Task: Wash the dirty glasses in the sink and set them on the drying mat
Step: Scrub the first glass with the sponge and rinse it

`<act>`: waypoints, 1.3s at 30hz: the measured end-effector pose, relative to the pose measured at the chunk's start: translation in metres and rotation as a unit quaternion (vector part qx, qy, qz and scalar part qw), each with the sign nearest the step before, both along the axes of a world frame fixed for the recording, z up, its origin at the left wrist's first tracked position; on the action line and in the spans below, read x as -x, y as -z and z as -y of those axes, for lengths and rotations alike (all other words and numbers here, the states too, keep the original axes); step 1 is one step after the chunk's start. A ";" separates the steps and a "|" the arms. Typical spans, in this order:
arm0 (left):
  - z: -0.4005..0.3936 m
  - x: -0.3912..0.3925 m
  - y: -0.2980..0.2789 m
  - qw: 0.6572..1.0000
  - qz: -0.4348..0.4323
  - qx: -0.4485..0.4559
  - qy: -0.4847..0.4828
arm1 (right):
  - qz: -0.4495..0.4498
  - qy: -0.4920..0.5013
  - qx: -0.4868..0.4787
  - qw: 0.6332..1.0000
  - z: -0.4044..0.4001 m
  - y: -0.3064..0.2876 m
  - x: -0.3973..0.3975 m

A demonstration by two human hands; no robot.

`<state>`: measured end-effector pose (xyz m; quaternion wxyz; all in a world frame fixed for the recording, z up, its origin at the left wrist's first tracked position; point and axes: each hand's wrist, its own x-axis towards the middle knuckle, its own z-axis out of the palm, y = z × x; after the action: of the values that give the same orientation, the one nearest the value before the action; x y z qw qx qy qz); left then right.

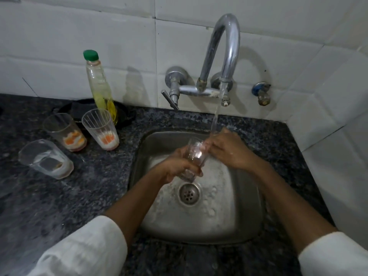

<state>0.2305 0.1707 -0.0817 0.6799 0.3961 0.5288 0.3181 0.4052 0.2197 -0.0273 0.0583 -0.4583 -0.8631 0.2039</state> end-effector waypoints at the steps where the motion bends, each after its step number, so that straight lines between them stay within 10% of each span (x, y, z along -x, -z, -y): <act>1: 0.000 -0.004 0.000 0.999 -0.036 -0.026 -0.020 | -0.013 0.001 0.018 1.000 0.002 -0.003 0.000; 5: 0.006 -0.034 0.008 0.938 -0.275 -0.169 -0.128 | -0.167 0.149 0.102 0.969 0.024 -0.009 0.017; 11: 0.000 -0.004 -0.002 0.984 0.136 -0.063 0.100 | -0.188 0.028 0.041 0.981 0.021 -0.024 0.005; 17: -0.003 -0.043 0.001 0.961 -0.181 -0.164 -0.130 | -0.102 0.104 0.041 0.989 0.010 -0.020 0.013; 23: -0.011 -0.002 -0.001 0.983 0.137 -0.083 0.088 | -0.173 0.019 0.042 0.984 0.015 -0.030 0.007; 28: -0.007 -0.037 -0.005 0.971 -0.159 -0.138 -0.111 | -0.093 0.089 0.004 0.992 0.006 -0.017 0.017; 35: -0.018 0.001 0.000 0.981 0.127 -0.115 0.094 | -0.171 -0.007 -0.003 0.985 0.012 -0.034 0.008; 39: -0.009 -0.032 0.001 0.985 -0.079 -0.131 -0.079 | -0.093 0.050 -0.014 0.994 0.007 -0.025 0.017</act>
<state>0.2624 0.1798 -0.0827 0.5507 0.4630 0.5642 0.4049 0.3884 0.2125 -0.0022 0.1546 -0.4789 -0.8328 0.2307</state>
